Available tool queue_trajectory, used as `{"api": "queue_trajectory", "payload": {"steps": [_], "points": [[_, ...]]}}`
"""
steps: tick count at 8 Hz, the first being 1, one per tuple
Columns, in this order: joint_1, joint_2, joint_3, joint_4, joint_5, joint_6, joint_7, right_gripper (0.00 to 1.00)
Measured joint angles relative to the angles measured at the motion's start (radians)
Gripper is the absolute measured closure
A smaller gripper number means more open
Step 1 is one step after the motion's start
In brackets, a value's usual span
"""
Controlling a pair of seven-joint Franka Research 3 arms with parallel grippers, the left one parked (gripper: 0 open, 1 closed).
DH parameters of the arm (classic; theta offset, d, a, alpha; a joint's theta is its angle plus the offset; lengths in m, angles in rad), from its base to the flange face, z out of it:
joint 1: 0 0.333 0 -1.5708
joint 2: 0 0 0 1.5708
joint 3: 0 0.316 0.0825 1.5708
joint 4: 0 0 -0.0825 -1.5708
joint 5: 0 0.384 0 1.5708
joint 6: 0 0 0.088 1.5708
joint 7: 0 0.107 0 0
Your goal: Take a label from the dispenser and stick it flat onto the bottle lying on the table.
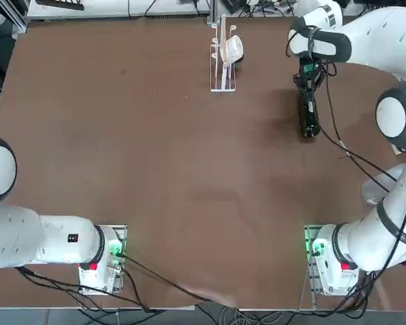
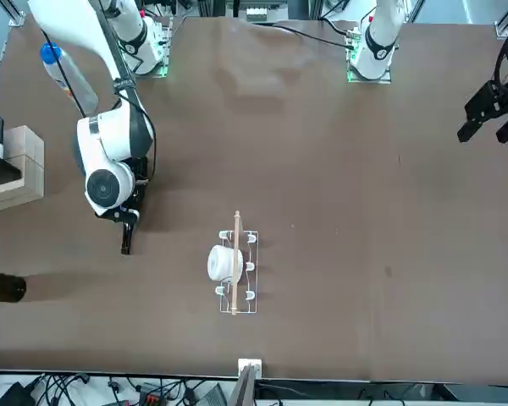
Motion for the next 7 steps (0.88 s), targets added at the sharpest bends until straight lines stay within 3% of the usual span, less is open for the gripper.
{"api": "queue_trajectory", "payload": {"steps": [7], "points": [[0.0,0.009,0.0,0.0,0.001,0.001,0.0,0.99]]}}
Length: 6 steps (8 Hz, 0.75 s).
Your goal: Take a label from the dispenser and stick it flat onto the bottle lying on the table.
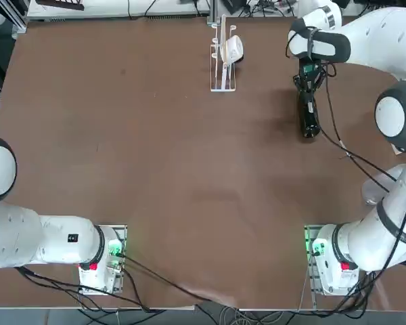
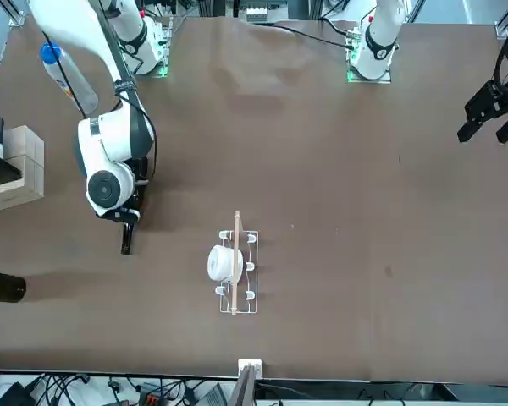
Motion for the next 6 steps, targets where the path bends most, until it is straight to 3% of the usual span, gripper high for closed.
{"api": "queue_trajectory", "payload": {"steps": [5,6], "points": [[0.0,0.013,0.0,0.002,0.0,0.001,0.005,0.94],[0.0,0.014,0.0,0.002,0.0,0.001,0.007,0.81]]}}
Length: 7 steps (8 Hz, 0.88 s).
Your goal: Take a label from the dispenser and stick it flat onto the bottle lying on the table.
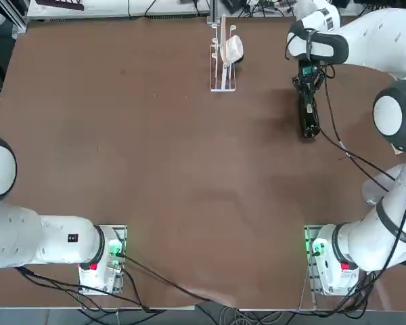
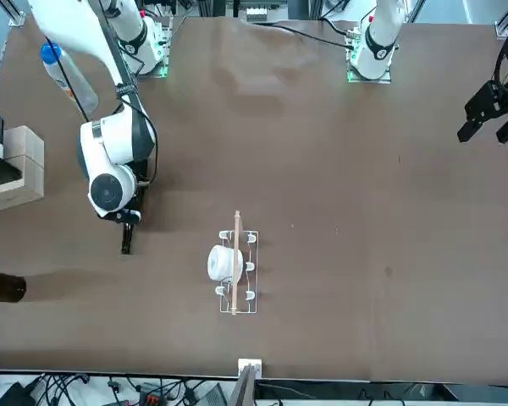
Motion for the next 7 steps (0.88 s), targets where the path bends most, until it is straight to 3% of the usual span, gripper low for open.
{"api": "queue_trajectory", "payload": {"steps": [1,2,3,7], "points": [[0.0,0.0,0.0,0.0,0.0,0.0,0.001,0.69],[0.0,0.001,0.0,0.001,0.0,0.0,0.001,0.67],[0.0,0.002,0.0,0.001,0.0,0.0,0.002,0.49],[0.006,0.028,0.002,0.045,0.029,0.001,0.003,0.32]]}}
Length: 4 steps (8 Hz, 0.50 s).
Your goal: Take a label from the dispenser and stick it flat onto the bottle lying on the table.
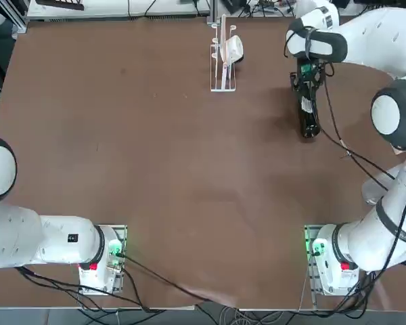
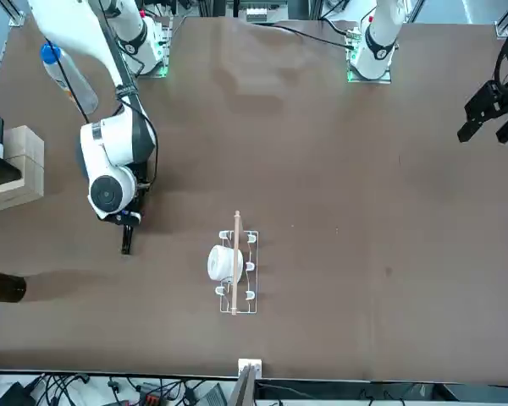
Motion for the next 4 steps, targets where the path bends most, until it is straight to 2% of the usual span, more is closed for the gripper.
{"api": "queue_trajectory", "payload": {"steps": [4], "points": [[0.007,0.027,0.0,0.052,0.014,-0.001,0.023,0.37]]}}
